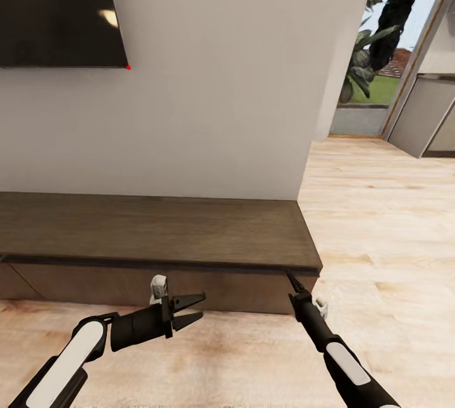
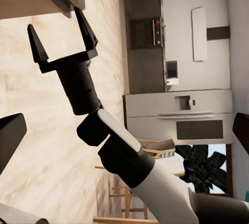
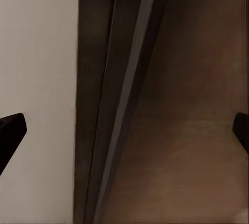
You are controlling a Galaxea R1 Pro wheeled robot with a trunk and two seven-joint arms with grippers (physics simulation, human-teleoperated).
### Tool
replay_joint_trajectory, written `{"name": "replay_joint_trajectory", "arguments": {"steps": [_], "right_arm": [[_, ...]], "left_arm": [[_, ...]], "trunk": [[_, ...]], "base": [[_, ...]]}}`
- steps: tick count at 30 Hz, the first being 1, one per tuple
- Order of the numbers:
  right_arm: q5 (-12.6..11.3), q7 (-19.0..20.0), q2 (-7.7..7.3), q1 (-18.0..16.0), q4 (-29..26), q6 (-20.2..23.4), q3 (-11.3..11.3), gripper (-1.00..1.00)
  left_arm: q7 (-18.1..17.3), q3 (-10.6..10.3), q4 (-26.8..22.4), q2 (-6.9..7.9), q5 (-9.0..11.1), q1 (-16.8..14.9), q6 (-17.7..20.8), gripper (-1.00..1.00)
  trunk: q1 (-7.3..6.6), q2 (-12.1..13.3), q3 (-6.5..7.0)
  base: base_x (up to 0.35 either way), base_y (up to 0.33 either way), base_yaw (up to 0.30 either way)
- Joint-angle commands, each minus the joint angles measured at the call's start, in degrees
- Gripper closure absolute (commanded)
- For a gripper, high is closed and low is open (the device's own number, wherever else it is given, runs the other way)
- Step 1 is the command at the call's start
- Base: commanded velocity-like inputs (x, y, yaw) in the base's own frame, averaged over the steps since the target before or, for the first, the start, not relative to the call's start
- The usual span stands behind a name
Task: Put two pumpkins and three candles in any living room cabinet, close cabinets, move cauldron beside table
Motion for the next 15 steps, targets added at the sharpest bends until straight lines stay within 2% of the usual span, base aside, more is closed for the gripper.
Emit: {"name": "replay_joint_trajectory", "arguments": {"steps": [1,7,15], "right_arm": [[-0.61,0.46,-0.1,-0.03,0.03,0.39,0.23,-1.0],[-0.49,7.59,-1.0,-0.02,0.03,4.17,0.23,-1.0],[-0.47,8.65,-1.39,-0.03,0.03,4.85,0.23,-1.0]], "left_arm": [[-0.43,-0.05,0.02,0.03,-0.28,-0.04,0.04,-1.0],[-0.43,-0.07,0.02,0.0,-0.32,-0.01,0.04,-1.0],[-0.43,-0.13,0.02,-0.05,-0.3,-0.04,0.04,-1.0]], "trunk": [[0.01,-0.04,-0.27],[0.17,-0.12,-1.6],[0.37,-0.22,-3.38]], "base": [[0.0,0.0,0.0],[0.0,0.0,0.0],[0.0,0.0,0.0]]}}
